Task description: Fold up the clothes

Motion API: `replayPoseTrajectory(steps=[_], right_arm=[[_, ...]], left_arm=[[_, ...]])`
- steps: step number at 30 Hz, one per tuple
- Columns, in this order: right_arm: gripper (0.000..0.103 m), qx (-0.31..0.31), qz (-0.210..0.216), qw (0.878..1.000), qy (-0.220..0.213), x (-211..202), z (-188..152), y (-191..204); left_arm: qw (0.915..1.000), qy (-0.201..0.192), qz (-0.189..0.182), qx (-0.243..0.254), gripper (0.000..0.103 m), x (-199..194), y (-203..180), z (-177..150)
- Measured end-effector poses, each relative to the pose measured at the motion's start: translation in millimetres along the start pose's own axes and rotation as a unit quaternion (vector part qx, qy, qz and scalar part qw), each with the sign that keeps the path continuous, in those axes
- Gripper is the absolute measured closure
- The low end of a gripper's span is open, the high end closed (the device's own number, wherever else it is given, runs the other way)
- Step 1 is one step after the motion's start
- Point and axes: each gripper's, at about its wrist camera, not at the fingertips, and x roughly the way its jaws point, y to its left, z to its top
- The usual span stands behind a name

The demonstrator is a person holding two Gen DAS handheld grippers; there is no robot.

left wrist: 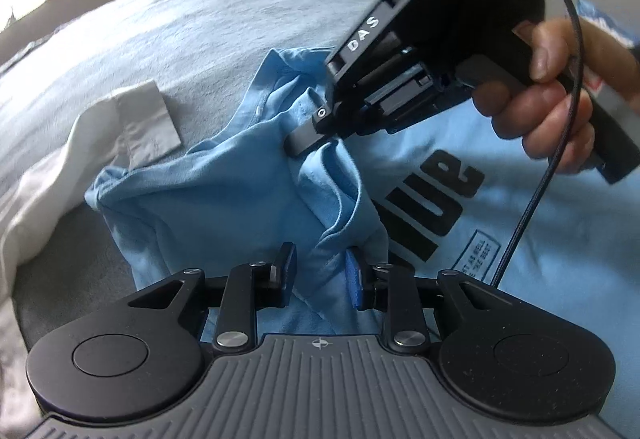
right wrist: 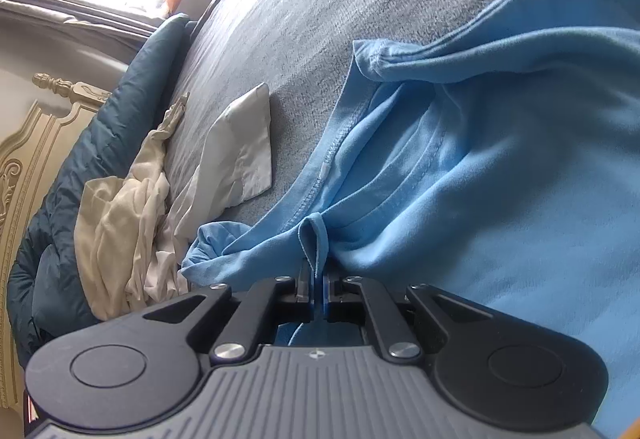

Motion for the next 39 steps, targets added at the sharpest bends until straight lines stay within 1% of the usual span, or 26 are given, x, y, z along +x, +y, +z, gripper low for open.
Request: replayPoseTrajectory(steps=[3, 6, 10, 14, 18, 22, 25, 28, 29, 30, 31, 33, 35, 36, 39], right_arm=[[0.099, -0.003, 0.007, 1.000, -0.005, -3.2, 1.0, 5.0], [0.099, -0.010, 0.013, 1.000, -0.012, -7.2, 1.8, 13.3], [0.099, -0.029, 0.020, 0.999, -0.020, -14.5, 3.1, 32.3], [0.099, -0.061, 0.030, 0.997, -0.028, -20.2, 2.8, 62.2], [0.099, -0.111, 0.037, 0.993, -0.030, -19.8, 0.3, 101.9], [0.099, -0.172, 0.047, 0.984, -0.024, -8.3, -5.6, 148.7], [0.099, -0.215, 0.056, 0.975, -0.015, 4.5, -12.3, 180.9], [0.099, -0.239, 0.064, 0.969, -0.004, 19.0, -19.4, 206.7], [0.099, -0.243, 0.065, 0.968, 0.001, 22.8, -21.3, 212.0], [0.099, -0.246, 0.065, 0.967, 0.005, 25.2, -23.1, 214.9], [0.099, -0.248, 0.065, 0.967, 0.008, 27.4, -24.7, 217.2], [0.099, -0.247, 0.064, 0.967, 0.014, 30.1, -27.3, 218.0], [0.099, -0.245, 0.063, 0.967, 0.019, 31.7, -29.2, 216.0], [0.099, -0.244, 0.063, 0.968, 0.021, 32.5, -30.3, 215.0], [0.099, -0.242, 0.062, 0.968, 0.023, 33.9, -32.5, 213.3]], left_arm=[[0.9996, -0.009, -0.008, -0.024, 0.093, -5.2, 2.7, -0.8], [0.9988, -0.023, -0.002, -0.042, 0.099, -13.6, 2.6, -2.0], [0.9960, -0.049, 0.010, -0.073, 0.103, -33.7, 5.3, -2.9], [0.9912, -0.081, 0.038, -0.098, 0.103, -64.6, 9.7, -7.2], [0.9827, -0.108, 0.067, -0.135, 0.103, -97.4, 20.2, -15.6], [0.9697, -0.130, 0.101, -0.180, 0.103, -128.2, 36.0, -29.0], [0.9611, -0.133, 0.106, -0.217, 0.103, -143.0, 49.8, -41.8], [0.9539, -0.124, 0.092, -0.257, 0.103, -146.0, 65.2, -59.4], [0.9515, -0.123, 0.089, -0.267, 0.102, -145.2, 69.8, -65.8], [0.9510, -0.122, 0.087, -0.271, 0.097, -142.7, 73.8, -70.8], [0.9509, -0.120, 0.085, -0.273, 0.086, -139.8, 77.6, -75.4], [0.9502, -0.118, 0.078, -0.278, 0.073, -133.8, 86.0, -84.0], [0.9468, -0.121, 0.064, -0.291, 0.071, -132.2, 96.8, -89.9], [0.9451, -0.125, 0.053, -0.297, 0.068, -131.7, 100.9, -91.1], [0.9451, -0.145, 0.040, -0.290, 0.062, -133.1, 106.9, -86.1]])
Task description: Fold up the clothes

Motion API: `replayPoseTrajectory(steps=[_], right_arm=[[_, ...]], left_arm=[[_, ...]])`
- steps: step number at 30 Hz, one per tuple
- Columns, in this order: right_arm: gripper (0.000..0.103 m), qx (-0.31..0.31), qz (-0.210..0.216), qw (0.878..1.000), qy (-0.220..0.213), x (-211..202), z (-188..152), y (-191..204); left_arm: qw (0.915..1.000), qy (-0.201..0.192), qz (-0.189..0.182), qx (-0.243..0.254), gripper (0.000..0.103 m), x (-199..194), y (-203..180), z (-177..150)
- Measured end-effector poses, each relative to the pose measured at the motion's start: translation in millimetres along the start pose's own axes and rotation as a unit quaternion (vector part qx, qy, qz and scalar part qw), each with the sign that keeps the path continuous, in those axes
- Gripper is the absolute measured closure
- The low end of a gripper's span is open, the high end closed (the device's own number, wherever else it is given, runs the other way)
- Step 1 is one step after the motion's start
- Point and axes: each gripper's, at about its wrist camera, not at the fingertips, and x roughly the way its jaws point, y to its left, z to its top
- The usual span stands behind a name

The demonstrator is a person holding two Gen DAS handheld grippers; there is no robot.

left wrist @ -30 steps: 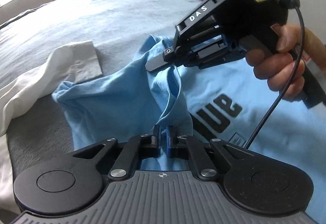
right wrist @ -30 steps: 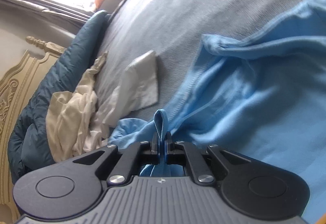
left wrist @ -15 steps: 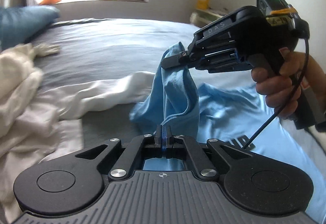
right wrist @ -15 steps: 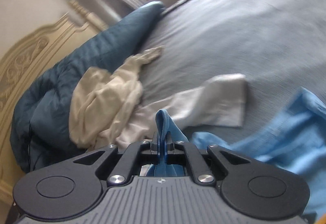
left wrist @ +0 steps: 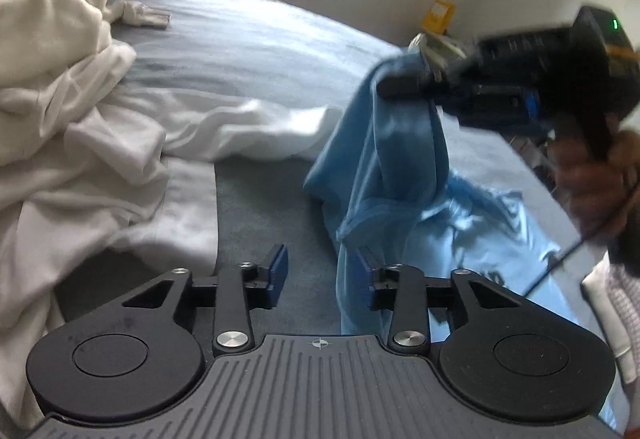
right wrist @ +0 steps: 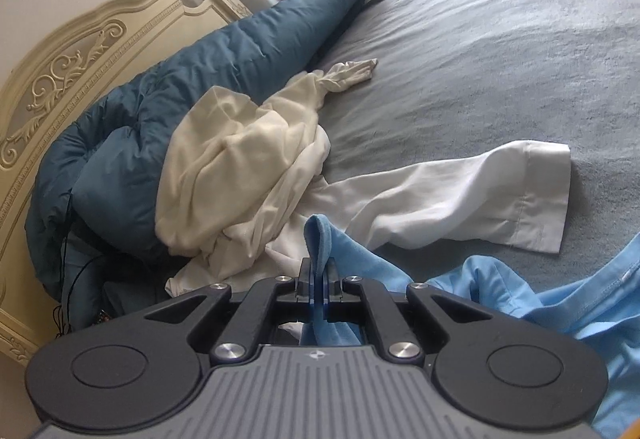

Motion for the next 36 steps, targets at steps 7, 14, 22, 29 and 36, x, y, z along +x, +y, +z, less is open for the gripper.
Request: replayPoseTrajectory(steps=[7, 14, 22, 29, 36], right_arm=[[0.099, 0.007, 0.009, 1.000, -0.005, -4.6, 1.1, -3.7], [0.099, 0.019, 0.004, 1.000, -0.015, -8.3, 1.9, -10.9], [0.098, 0.022, 0.008, 0.999, -0.024, 0.8, 7.3, -8.0], [0.098, 0.003, 0.007, 1.000, -0.017, 24.8, 13.6, 8.9], [0.098, -0.031, 0.000, 0.999, 0.007, 75.8, 17.4, 30.5]], left_arm=[[0.9972, 0.001, -0.039, 0.065, 0.058, 24.8, -14.2, 12.1], [0.9944, -0.007, -0.033, 0.101, 0.076, 28.0, -30.3, 10.8], [0.9975, -0.019, -0.001, 0.068, 0.101, 5.4, -28.9, 7.4], [0.9976, -0.055, 0.038, -0.017, 0.103, -28.0, -4.4, 9.5], [0.9862, -0.053, 0.085, -0.132, 0.103, -47.8, 52.4, 5.5]])
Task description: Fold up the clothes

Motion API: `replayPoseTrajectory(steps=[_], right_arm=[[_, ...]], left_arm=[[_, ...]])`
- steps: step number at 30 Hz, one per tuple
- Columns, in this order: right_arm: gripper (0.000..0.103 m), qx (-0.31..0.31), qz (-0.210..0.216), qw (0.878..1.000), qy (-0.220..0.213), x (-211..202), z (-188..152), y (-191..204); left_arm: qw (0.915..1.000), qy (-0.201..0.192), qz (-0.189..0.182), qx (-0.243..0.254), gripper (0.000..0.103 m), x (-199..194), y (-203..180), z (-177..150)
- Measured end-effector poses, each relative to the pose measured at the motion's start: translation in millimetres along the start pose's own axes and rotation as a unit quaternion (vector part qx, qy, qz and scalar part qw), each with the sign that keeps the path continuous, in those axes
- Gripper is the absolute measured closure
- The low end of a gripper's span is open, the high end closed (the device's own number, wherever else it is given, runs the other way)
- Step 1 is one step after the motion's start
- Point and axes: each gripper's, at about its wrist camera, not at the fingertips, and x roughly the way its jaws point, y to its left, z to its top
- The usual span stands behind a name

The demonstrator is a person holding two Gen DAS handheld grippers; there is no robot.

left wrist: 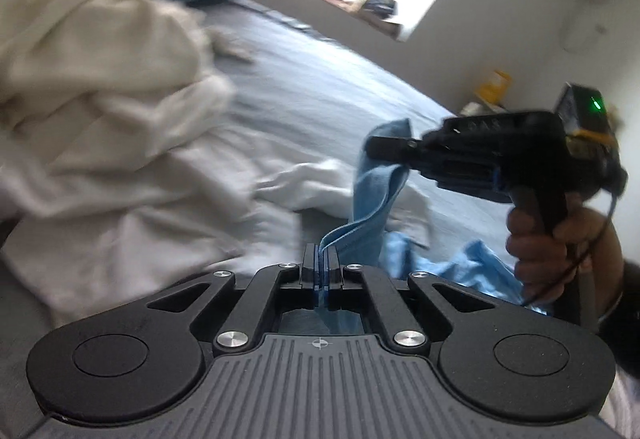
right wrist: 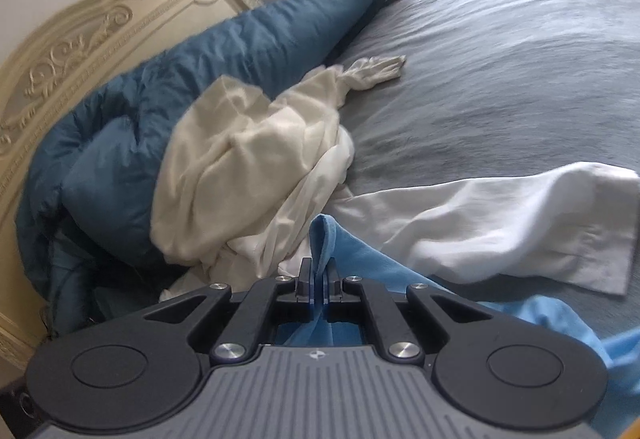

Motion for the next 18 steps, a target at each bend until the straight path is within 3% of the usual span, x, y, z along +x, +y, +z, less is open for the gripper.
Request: replayPoseTrajectory(steps=[4, 12, 15, 18], right_arm=[[0.098, -0.025, -0.013, 0.999, 0.021, 36.0, -3.4, 10.6], [0.098, -0.111, -0.032, 0.992, 0.050, 96.7, -22.4, 38.8], [0.095, -0.130, -0.048, 0.988, 0.070, 121.0, -30.5, 41.7], [0.085, -0.104, -0.045, 0.990, 0.080, 135.1, -29.0, 34.9]], left_arm=[[0.9989, 0.008, 0.027, -0.038, 0.103, -1.4, 27.0, -4.4], [0.9954, 0.034, 0.060, -0.066, 0.103, 0.7, 55.8, -24.3], [0.9934, 0.043, 0.071, -0.079, 0.103, 5.8, 66.0, -28.3], [0.9917, 0.052, 0.081, -0.085, 0.103, 10.9, 71.3, -30.7]])
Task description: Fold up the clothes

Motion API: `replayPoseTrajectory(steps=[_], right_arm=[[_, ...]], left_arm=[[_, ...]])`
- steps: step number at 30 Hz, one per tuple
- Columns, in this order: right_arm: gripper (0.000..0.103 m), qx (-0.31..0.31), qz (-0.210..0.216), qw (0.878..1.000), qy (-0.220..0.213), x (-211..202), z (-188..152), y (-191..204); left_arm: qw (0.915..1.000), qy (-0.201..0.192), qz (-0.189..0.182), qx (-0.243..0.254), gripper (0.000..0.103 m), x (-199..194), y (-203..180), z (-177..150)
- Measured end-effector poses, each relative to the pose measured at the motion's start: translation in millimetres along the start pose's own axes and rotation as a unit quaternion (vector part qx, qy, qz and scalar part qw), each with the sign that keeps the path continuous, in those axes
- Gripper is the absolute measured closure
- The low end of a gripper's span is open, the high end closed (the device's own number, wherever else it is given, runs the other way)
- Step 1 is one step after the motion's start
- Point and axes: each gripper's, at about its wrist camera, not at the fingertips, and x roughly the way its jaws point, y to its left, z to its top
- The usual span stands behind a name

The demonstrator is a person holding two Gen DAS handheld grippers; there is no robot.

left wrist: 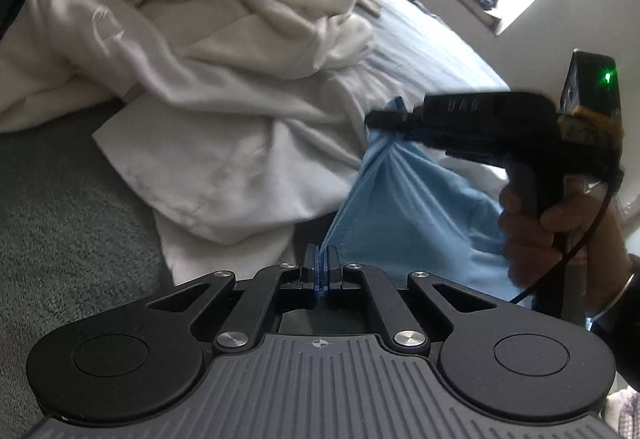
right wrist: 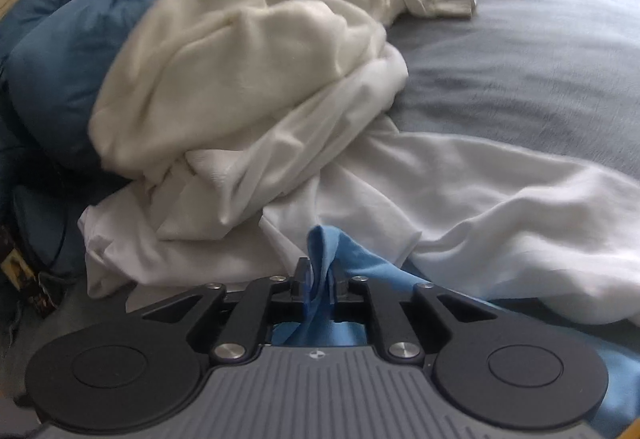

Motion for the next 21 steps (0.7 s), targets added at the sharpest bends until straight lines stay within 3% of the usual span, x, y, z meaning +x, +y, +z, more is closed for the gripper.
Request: replayPoseTrajectory(steps=[1, 4, 9, 13, 16, 21], right_arm=[[0.076, 0.019, 0.010, 1.000, -0.005, 0.6, 3.3, -4.3], [0.065, 0.080, 0.038, 0.996, -0.032, -3.3, 15.1, -19.7], [0.064, 0.187, 0.085, 0.976, -0.076, -33.3, 30.4, -55.8], [0.064, 0.231, 0.121, 0.958, -0.120, -98.3, 25.6, -87.2], [0.064, 0.237, 0.117, 0.955, -0.135, -154.0, 10.9, -105.4], [0.064, 0.240, 0.112, 0.957, -0.120, -237.7, -37.8, -120.3]], left_arm=[[1.0000, 0.002, 0.005, 0.003, 0.103, 1.2, 0.2, -0.6], [0.9997, 0.006, 0.024, 0.008, 0.103, 4.0, 3.1, -2.4], [0.9995, -0.008, 0.031, -0.005, 0.102, -3.5, 11.2, -0.4], [0.9995, -0.013, 0.028, -0.011, 0.095, -15.6, 14.3, 2.8], [0.9994, -0.021, 0.029, 0.003, 0.083, -31.3, 11.4, 2.9], [0.9993, -0.014, 0.029, 0.021, 0.075, -62.7, 5.2, -4.3]])
